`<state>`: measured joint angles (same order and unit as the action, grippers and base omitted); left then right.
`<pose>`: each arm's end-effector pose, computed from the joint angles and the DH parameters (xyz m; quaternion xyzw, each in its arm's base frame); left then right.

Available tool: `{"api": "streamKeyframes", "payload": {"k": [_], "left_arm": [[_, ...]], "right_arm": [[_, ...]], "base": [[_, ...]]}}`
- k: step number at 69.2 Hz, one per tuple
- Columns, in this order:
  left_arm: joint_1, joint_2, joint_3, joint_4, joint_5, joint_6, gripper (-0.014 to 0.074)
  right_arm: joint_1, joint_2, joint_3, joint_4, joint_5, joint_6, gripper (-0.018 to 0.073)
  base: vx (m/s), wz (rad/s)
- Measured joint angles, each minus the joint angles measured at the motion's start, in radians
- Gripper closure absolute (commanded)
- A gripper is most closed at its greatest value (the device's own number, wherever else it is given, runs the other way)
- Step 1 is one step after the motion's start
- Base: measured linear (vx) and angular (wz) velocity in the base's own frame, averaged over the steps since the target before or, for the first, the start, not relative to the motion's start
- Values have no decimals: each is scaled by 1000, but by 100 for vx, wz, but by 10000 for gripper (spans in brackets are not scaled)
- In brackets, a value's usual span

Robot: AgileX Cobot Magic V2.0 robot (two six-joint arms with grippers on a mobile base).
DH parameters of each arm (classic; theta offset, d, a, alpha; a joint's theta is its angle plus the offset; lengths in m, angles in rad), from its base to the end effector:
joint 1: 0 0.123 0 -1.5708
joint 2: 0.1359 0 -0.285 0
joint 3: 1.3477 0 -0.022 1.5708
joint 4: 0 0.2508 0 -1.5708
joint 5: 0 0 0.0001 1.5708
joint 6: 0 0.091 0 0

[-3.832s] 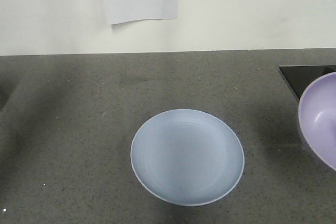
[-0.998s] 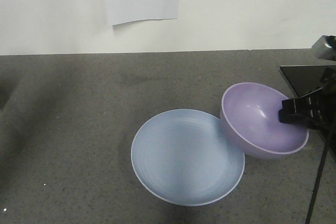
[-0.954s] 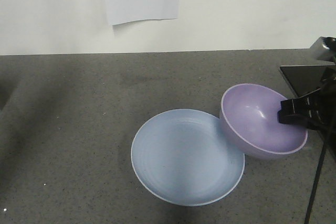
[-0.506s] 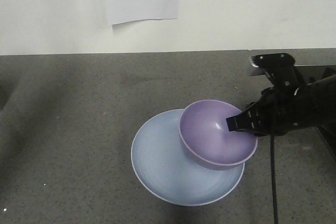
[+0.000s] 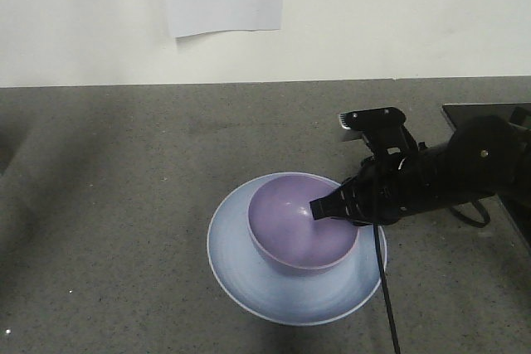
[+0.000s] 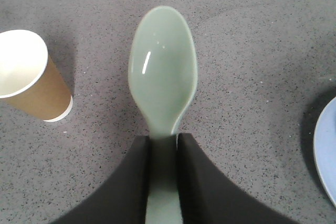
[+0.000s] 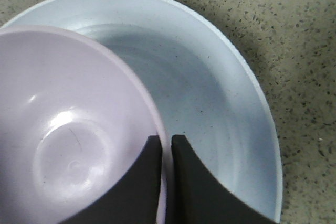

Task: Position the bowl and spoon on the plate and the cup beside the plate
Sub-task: 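Lower the lavender bowl with the right gripper onto the blue plate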

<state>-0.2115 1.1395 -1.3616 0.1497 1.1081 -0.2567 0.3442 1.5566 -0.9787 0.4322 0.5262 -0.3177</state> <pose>0.2102 -0.0327 0.4285 -0.0151 0.9237 -0.0146 0.3825 0.2909 0.1247 0.2334 -0.1645 0.9369 0.1578 0.2650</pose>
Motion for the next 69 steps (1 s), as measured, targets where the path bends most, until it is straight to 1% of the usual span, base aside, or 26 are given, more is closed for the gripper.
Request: {"api": "streamKeyframes", "payload": {"k": [19, 34, 47, 62, 69], "left_arm": [[0, 0, 0, -1, 0, 0, 603], [0, 0, 0, -1, 0, 0, 603], [0, 0, 0, -1, 0, 0, 603], [0, 0, 0, -1, 0, 0, 603], [0, 0, 0, -1, 0, 0, 603]], "right_arm": [[0, 25, 0, -6, -10, 6, 536], [0, 25, 0, -7, -11, 10, 443], [0, 25, 0, -7, -11, 12, 300], [0, 25, 0, -7, -19, 15, 92], [0, 22, 0, -7, -28, 18, 44]], "base": [[0, 0], [0, 0], [0, 0], [0, 0], [0, 0]]}}
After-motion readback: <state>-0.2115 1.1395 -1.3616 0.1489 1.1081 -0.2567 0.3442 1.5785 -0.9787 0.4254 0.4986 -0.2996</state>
